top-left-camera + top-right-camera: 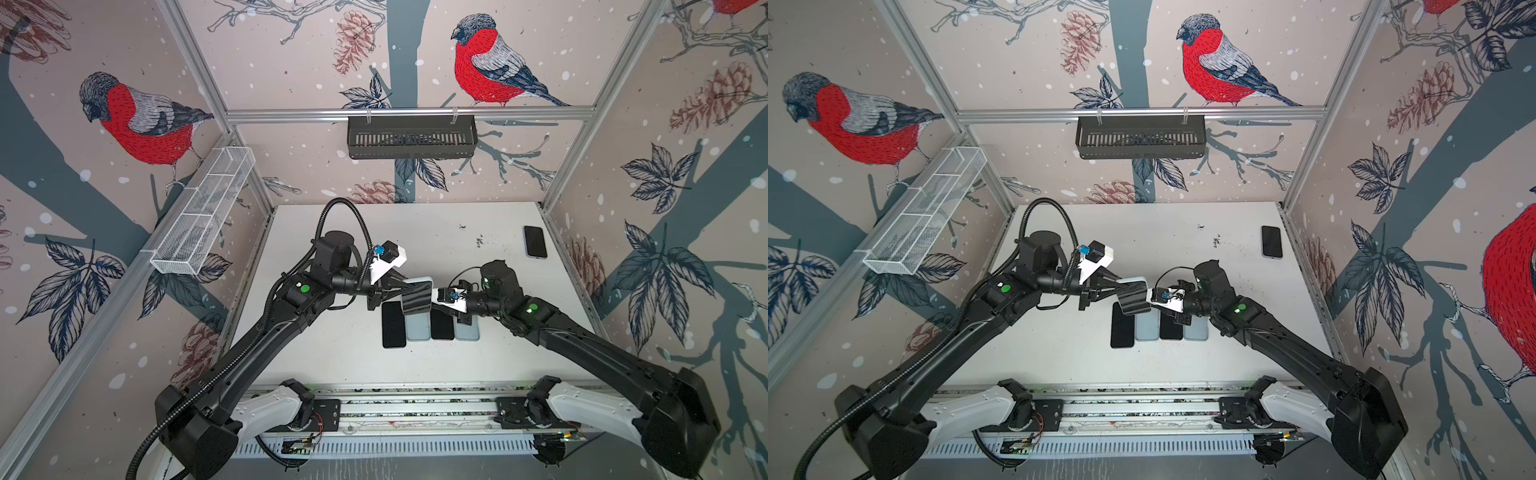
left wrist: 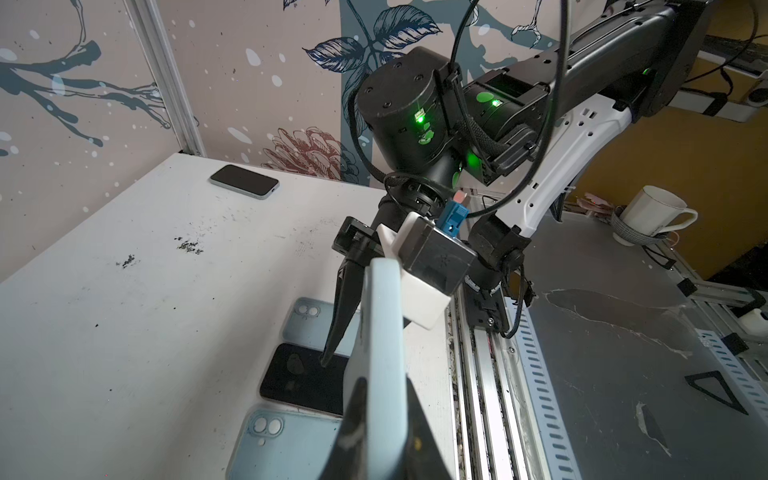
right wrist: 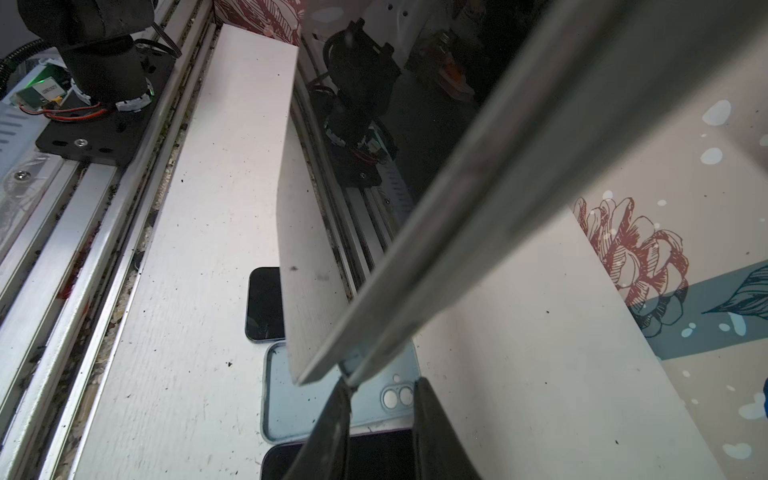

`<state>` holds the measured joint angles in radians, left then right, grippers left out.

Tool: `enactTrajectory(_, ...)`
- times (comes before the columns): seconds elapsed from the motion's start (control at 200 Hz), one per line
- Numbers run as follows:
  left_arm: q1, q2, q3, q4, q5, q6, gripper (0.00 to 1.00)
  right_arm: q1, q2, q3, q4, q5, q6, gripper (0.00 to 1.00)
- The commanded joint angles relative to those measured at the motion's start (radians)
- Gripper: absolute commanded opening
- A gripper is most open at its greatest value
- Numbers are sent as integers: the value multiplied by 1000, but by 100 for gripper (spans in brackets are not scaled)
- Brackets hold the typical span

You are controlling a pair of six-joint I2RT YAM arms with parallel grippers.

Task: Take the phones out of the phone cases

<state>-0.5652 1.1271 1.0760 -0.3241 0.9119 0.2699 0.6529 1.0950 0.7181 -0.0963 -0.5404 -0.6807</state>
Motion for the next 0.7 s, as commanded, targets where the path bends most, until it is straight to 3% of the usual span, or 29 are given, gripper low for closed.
enactTrajectory(0.0, -15, 13, 0, -3, 92, 25, 0, -6, 12, 16, 91, 50, 23, 28)
enactTrajectory(0.17, -18, 39, -17, 46, 109, 4, 0, -10, 32, 3, 162, 23, 67, 30)
enactTrajectory(0.31, -16, 46, -17, 88, 97, -35, 0, -50, 31, -36, 245, 26, 164, 42)
enactTrajectory(0.39, 0, 57, -15, 142, 108, -115, 0, -81, 22, -68, 344, 91, 300, 58)
enactTrajectory(0.48, 37, 64, -46, 309, 163, -291, 0, -134, 17, -77, 421, 148, 517, 63)
enactTrajectory(0.625, 112, 49, -207, 891, 261, -801, 0, -197, -28, -62, 381, 127, 809, 68)
enactTrajectory(0.695, 123, 47, -237, 1007, 264, -908, 0, -209, -73, -64, 332, 114, 900, 68)
